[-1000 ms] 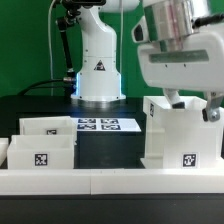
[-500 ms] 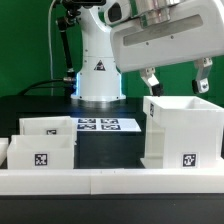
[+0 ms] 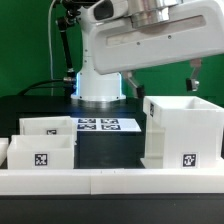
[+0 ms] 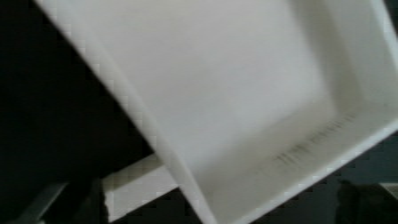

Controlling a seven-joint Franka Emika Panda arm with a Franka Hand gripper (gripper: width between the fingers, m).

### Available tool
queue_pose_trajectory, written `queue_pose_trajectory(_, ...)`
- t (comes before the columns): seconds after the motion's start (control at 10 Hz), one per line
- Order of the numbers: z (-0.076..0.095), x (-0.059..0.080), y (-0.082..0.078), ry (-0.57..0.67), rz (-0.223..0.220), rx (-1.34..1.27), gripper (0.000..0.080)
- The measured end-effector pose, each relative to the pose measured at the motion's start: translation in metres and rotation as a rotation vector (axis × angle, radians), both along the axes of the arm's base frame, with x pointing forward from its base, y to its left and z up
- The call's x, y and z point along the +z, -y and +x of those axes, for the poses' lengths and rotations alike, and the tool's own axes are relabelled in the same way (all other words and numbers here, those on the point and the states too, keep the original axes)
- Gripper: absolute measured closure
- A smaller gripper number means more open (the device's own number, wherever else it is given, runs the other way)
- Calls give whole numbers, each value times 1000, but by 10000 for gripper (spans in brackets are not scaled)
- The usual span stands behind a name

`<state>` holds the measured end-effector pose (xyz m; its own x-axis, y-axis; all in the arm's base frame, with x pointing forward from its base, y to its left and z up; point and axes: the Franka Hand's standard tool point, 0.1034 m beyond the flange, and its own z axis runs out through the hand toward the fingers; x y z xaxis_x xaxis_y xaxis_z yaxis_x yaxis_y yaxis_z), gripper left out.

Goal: Assemble drawer

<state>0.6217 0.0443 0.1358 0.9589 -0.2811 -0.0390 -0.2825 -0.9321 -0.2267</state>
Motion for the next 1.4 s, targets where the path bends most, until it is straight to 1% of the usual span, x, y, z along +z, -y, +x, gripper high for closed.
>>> queue_pose_trajectory(0.3,0,-1,0,31,-6,133,151)
queue_pose_trajectory(0.4,-2,0,7,36,-12,181,151)
queue_pose_trajectory(0.5,-7,4,29,44,-35,258,151)
queue_pose_trajectory(0.6,-11,5,46,40,-69,290,151)
queue_pose_trajectory(0.7,-16,3,62,31,-110,323,151)
queue_pose_trajectory(0.8,-19,-2,75,51,-139,335,151)
queue_pose_trajectory(0.9,-25,-12,92,70,-155,362,151)
queue_pose_trajectory(1.0,-30,-20,104,67,-144,364,151)
queue_pose_trajectory(1.4,-30,-21,104,64,-145,357,151)
